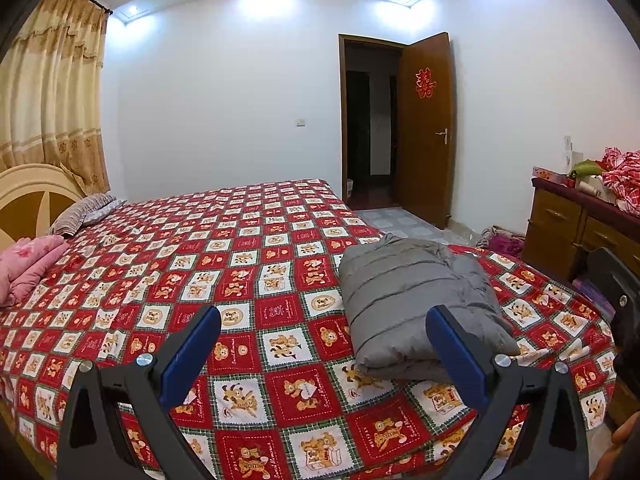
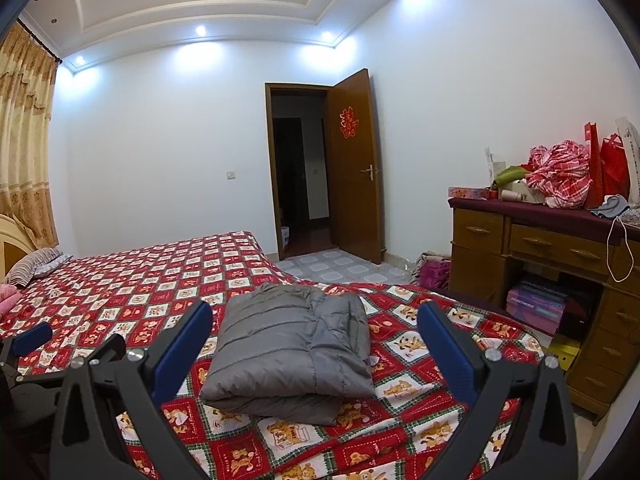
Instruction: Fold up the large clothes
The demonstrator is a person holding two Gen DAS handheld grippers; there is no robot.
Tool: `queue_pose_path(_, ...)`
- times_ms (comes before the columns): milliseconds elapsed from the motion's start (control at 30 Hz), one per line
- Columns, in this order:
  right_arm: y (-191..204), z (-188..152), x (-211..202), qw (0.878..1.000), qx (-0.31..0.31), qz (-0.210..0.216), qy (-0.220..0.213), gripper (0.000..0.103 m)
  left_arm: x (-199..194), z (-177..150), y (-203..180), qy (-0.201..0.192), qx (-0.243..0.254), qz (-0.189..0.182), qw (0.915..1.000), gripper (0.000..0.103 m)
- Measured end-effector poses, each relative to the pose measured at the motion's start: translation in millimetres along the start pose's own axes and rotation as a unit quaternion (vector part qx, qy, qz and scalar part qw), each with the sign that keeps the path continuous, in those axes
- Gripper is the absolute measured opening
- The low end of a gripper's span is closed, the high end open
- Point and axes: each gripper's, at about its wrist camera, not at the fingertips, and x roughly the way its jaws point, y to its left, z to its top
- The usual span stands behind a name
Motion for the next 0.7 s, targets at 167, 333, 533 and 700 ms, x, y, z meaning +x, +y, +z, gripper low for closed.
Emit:
queue_pose_path(167, -0.2, -0.6, 1.3, 1.0, 0.0, -0.001, 0.0, 0.103, 0.5, 0.1, 2.7, 0.0, -0.004, 0.001, 1.0, 0.102)
queue_pose_path(333, -0.6, -0.4, 1.3, 1.0, 0.0, -0.001, -0.002, 0.103, 0.8, 0.0, 3.0, -0.002, 0.0, 0.005, 1.0, 0.102)
queue_pose_path(533, -2.5, -2.6, 1.1, 1.0, 0.005, -0.005, -0.005, 0.103, 2.0, 0.9, 4.0, -0.018, 0.003, 0.01, 0.9998, 0.102)
queue_pose_path(700, -2.0, -4.0, 1.7, 1.0, 0.006, -0.006, -0.004, 0.103, 8.2, 2.6, 4.0, -0.014, 0.015, 0.001, 0.9998, 0.102)
